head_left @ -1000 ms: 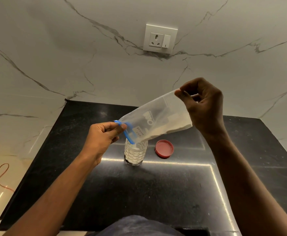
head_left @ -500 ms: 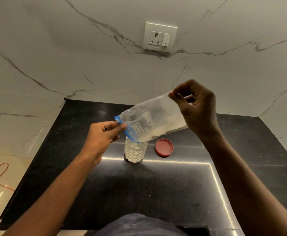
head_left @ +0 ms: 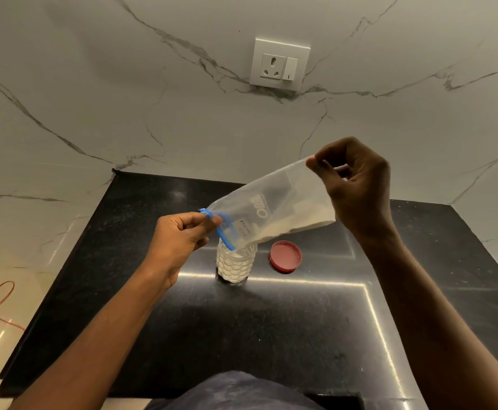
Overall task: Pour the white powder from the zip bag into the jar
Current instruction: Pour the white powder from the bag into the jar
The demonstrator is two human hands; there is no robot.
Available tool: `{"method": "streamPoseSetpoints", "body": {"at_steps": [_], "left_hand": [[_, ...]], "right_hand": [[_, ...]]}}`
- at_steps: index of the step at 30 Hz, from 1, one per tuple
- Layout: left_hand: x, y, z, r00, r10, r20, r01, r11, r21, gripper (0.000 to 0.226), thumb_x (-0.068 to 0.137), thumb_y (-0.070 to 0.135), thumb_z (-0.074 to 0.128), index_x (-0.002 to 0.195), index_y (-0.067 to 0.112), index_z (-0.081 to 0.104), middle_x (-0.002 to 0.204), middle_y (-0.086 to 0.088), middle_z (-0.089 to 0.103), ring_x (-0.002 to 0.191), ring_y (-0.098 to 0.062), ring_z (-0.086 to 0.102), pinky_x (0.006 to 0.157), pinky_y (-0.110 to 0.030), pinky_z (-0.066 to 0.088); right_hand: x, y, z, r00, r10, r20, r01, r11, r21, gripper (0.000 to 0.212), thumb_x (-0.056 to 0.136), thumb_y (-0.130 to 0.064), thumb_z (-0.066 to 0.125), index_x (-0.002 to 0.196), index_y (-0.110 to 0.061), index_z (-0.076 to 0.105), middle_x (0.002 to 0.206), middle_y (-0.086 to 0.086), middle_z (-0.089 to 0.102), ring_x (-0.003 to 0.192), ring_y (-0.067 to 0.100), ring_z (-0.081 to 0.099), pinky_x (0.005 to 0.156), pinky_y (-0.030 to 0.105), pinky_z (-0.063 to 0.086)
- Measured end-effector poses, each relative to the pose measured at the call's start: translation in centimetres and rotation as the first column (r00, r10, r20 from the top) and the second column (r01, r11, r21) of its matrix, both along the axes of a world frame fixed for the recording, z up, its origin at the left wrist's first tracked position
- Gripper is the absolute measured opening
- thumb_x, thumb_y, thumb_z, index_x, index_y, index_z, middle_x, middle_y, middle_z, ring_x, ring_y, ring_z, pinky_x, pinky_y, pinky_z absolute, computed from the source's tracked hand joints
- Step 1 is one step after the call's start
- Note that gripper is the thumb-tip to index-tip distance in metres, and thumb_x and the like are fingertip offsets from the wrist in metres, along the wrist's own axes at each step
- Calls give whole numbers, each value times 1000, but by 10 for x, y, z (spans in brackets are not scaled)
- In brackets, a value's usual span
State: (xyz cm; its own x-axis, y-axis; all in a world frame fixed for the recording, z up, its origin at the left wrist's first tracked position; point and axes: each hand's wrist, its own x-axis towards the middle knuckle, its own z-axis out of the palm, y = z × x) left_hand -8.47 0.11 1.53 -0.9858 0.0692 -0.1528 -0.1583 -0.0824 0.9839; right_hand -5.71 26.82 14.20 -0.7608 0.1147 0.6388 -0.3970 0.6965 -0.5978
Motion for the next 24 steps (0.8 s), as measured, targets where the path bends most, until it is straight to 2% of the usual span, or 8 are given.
{"method": "streamPoseSetpoints", "body": {"at_steps": [5,8,12,15,21,24], "left_hand": [[1,2,0,1000,-3,7,3,1000,7,25,75,34,83,97,23,83,99,4,84,100,-15,78,83,-34,63],[0,2,-1,1000,4,6,-4,1000,-1,20,79,31,84,97,22,84,100,4,84,100,-15,78,83,-35,63],[0,2,0,1000,13,17,-13,1000,-9,23,76,34,86,96,23,85,100,4,84,99,-14,79,80,-33,62],[0,1,1,1000,7,17,-6,1000,-13,25,74,35,86,96,24,85,100,5,84,96,-9,79,80,-33,61],[2,2,1,1000,10,19,-10,1000,-9,25,72,34,85,95,25,84,98,7,84,93,-7,79,80,-34,61],[2,1,1,999,19,31,-19,1000,-8,22,72,34,85,93,25,84,97,7,84,93,-10,79,82,-36,62]], "right_hand": [[1,-1,1,999,27,24,-28,999,40,8,95,-13,78,97,-11,70,86,-9,71,80,9,71,69,29,61],[1,2,3,1000,0,5,0,1000,-10,8,94,-14,79,95,-13,71,85,-15,69,77,6,69,67,30,60],[3,0,2,1000,1,1,-1,1000,12,8,95,-16,78,95,-14,71,86,-18,68,78,4,69,68,27,60],[2,-1,2,1000,14,5,-14,1000,22,8,95,-15,78,96,-12,71,85,-12,70,79,8,71,69,26,59],[1,-3,3,999,37,0,-37,998,55,7,95,-13,77,97,-9,72,88,-5,73,81,9,72,71,24,59],[1,-4,3,1000,10,-29,-9,1000,19,8,95,-15,78,96,-9,72,86,-8,72,80,9,71,69,24,58]]}}
